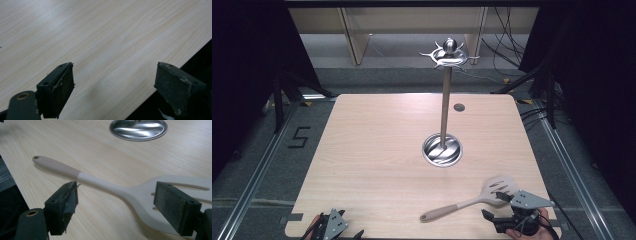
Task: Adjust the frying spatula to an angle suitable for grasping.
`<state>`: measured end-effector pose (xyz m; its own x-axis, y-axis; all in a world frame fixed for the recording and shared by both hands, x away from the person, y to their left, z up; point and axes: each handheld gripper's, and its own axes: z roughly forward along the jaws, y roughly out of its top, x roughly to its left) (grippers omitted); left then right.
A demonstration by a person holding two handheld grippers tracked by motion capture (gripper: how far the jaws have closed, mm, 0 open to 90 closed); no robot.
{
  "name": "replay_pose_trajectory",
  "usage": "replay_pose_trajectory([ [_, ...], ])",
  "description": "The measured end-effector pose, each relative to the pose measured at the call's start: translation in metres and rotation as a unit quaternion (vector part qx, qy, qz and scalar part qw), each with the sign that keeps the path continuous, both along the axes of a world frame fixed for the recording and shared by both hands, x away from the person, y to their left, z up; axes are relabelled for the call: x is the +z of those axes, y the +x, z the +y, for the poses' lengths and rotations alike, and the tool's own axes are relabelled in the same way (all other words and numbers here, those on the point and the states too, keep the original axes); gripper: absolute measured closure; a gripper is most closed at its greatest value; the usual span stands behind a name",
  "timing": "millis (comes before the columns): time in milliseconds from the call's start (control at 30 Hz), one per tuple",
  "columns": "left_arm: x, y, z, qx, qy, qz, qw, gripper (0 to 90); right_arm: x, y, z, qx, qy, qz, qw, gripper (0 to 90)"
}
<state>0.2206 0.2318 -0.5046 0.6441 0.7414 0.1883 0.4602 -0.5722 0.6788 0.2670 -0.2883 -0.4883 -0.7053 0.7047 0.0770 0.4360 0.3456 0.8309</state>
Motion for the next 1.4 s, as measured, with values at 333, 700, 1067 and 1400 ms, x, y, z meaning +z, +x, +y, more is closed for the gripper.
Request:
replay_pose_trajectory([
  [333, 0.001, 0.003, 0.002, -0.029, 0.006, -0.006, 0.9995, 14.9, 0.006, 0.002, 0.007, 0.017, -0.019, 0.007, 0.9996, 22.7],
  [700, 0.000, 0.004, 0.001, -0.025, 0.006, -0.008, 0.9996, 14.9, 0.018, 0.016, 0.032, 0.080, -0.059, 0.004, 0.9950, 17.4],
  [1067, -0.002, 0.002, 0.000, -0.014, -0.005, 0.000, 0.9999, 15.0, 0.021, 0.032, 0.062, 0.131, -0.116, 0.017, 0.9843, 22.0],
  [1400, -0.001, 0.002, -0.001, -0.021, 0.001, 0.000, 0.9998, 15.0, 0.018, 0.049, 0.089, 0.179, -0.175, 0.029, 0.9677, 30.7],
])
